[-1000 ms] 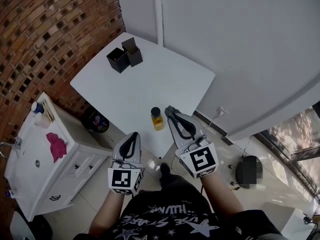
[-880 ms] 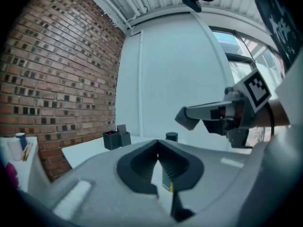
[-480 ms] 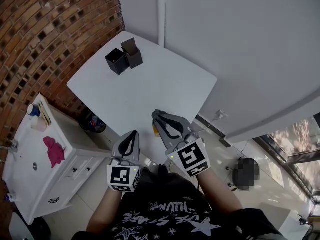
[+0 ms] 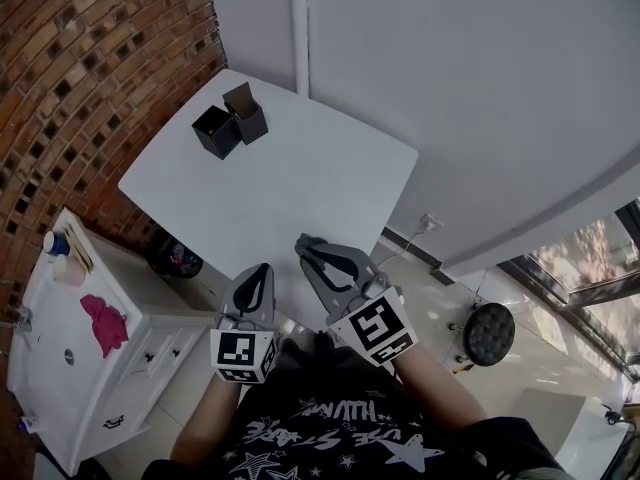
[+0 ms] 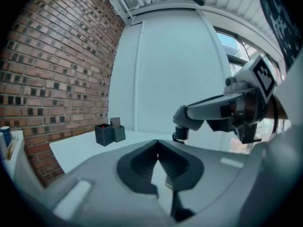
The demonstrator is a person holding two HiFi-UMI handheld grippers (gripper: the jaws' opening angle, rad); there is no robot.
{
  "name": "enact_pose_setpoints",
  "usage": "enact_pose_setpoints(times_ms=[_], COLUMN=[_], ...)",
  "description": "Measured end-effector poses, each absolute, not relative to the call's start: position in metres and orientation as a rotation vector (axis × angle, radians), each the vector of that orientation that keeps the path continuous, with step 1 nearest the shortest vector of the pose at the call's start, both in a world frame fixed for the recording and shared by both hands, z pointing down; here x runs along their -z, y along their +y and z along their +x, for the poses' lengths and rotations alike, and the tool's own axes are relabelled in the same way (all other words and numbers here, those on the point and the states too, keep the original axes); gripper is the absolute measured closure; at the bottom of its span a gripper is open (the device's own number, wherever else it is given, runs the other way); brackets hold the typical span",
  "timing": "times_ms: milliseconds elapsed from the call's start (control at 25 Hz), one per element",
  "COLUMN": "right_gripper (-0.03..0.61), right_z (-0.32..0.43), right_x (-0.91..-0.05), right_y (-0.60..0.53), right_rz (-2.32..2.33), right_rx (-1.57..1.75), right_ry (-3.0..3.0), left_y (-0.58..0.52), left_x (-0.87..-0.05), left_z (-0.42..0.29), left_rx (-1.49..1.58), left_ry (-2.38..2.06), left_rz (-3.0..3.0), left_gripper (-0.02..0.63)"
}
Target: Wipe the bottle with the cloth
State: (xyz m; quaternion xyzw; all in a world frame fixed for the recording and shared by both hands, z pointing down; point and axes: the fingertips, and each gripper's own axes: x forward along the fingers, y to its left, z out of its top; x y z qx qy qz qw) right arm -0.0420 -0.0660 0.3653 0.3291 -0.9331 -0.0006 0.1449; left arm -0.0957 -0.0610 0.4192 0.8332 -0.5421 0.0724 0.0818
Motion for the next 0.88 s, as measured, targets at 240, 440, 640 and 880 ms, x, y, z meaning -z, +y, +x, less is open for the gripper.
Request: enact_pose_setpoints(times_ms=[240,440,640,880], right_gripper=[0.540,0.540,0.540,0.540], right_z=[-0.045,-0.048,-0.034,-0.027], right_x=[-0.368,-0.365,-0.378,-0.423], right_y=[-0.055,-0.042,-0.004,0.004], right_rz=[0.921,0.886,0.699,0.658], right_rx=[-0.021,-0.007,0.440,0.565], right_ry=[-2.700,-2.747,-2.617,-2.540], left_y=[-0.063,-0.065,-0.073,-0.077], left_x=[-0.420,-0.425,-0.422,-0.424], left_z=[-0.093,-0.098,-0.104,-0.106], left_rx=[-0.218,-0.219,-0.224,-0.232], left_ry=[-1.600,-1.605,-1.644,-1.638], left_rz=[2.501,2.487,2.475,2.476], left_gripper=[0.609,0.609,0.609,0.609])
